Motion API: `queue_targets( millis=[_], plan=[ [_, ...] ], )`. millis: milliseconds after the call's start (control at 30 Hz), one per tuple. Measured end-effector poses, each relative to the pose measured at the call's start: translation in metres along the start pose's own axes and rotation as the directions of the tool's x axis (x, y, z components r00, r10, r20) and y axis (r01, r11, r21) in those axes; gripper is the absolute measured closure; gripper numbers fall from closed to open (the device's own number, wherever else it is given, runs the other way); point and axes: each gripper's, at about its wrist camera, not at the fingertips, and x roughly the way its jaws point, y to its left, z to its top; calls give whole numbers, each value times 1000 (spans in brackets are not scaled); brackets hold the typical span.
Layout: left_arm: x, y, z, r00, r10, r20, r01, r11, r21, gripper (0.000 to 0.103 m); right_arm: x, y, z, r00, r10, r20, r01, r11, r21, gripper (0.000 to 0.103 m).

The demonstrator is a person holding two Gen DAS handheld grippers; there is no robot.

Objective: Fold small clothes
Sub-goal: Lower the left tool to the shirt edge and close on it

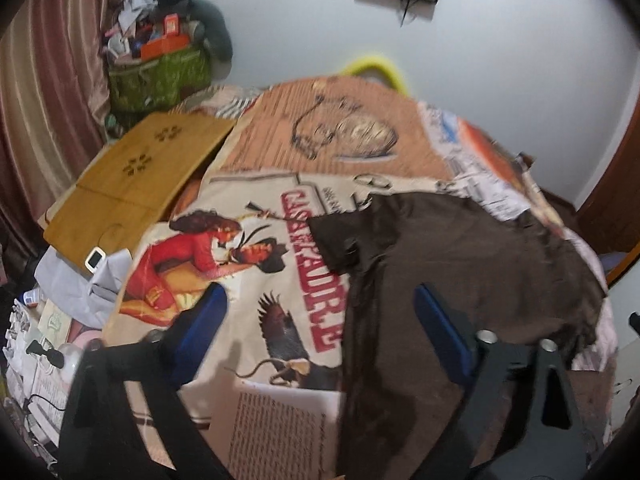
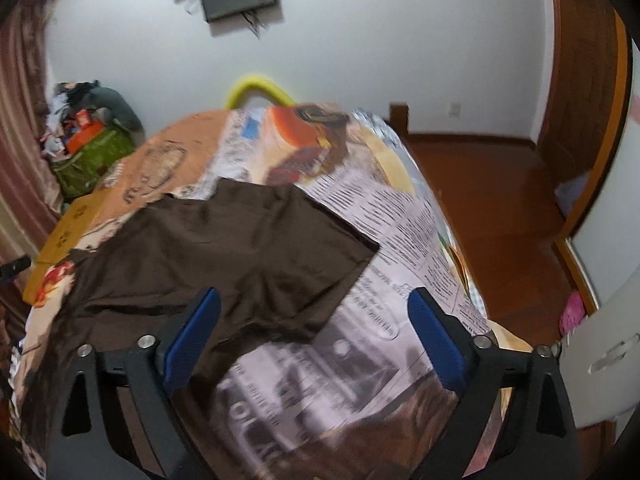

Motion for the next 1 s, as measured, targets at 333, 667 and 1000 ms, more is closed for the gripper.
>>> queue_targets(
  millis=[333,667,1000],
  plan=[
    [64,-5,17,989,-91,-115,88,996,-26,38,34,-13,13,1000,-16,-18,16,1000,-11,16],
    [120,-11,27,944,-242,-224,209,965,-158,40,62,-15,14,998,15,-53,-16,1000,-17,29],
    [154,-1,44,936,-255,-242,215,960,-179,73,69,-19,14,998,12,-61,-14,999,-33,29]
  ],
)
